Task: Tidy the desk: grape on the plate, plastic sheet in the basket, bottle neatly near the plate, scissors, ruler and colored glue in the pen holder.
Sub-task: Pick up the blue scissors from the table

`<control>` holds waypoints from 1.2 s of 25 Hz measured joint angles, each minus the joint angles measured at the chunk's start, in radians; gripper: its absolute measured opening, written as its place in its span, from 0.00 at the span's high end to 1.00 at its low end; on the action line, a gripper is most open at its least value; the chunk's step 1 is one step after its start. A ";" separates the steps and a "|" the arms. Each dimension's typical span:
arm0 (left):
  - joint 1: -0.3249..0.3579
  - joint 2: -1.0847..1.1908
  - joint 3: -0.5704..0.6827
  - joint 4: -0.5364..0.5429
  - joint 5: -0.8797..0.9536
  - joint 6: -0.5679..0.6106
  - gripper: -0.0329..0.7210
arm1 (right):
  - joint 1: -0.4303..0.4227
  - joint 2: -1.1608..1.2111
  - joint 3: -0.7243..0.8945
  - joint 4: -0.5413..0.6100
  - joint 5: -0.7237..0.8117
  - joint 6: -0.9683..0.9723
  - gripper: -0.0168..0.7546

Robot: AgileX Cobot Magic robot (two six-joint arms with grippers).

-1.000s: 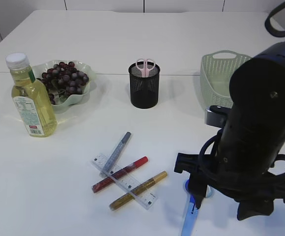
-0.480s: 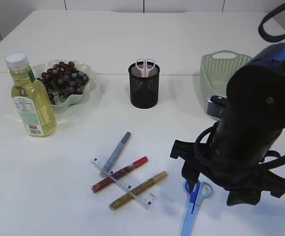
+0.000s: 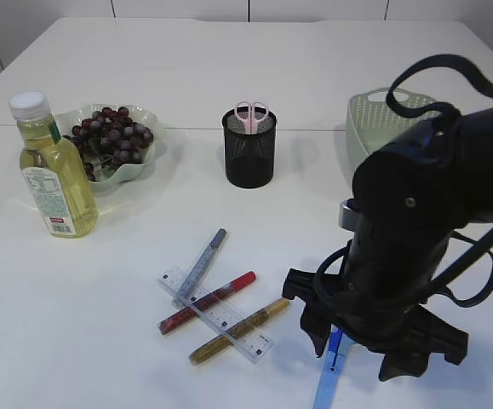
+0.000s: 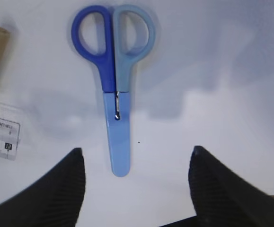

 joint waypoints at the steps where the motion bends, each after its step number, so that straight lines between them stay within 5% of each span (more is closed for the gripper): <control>1: 0.000 0.000 0.000 0.000 0.000 0.000 0.64 | 0.000 0.010 -0.004 0.000 0.000 0.000 0.29; 30: 0.000 0.000 0.000 0.014 0.002 0.000 0.64 | 0.000 0.126 -0.095 -0.025 0.024 -0.020 0.36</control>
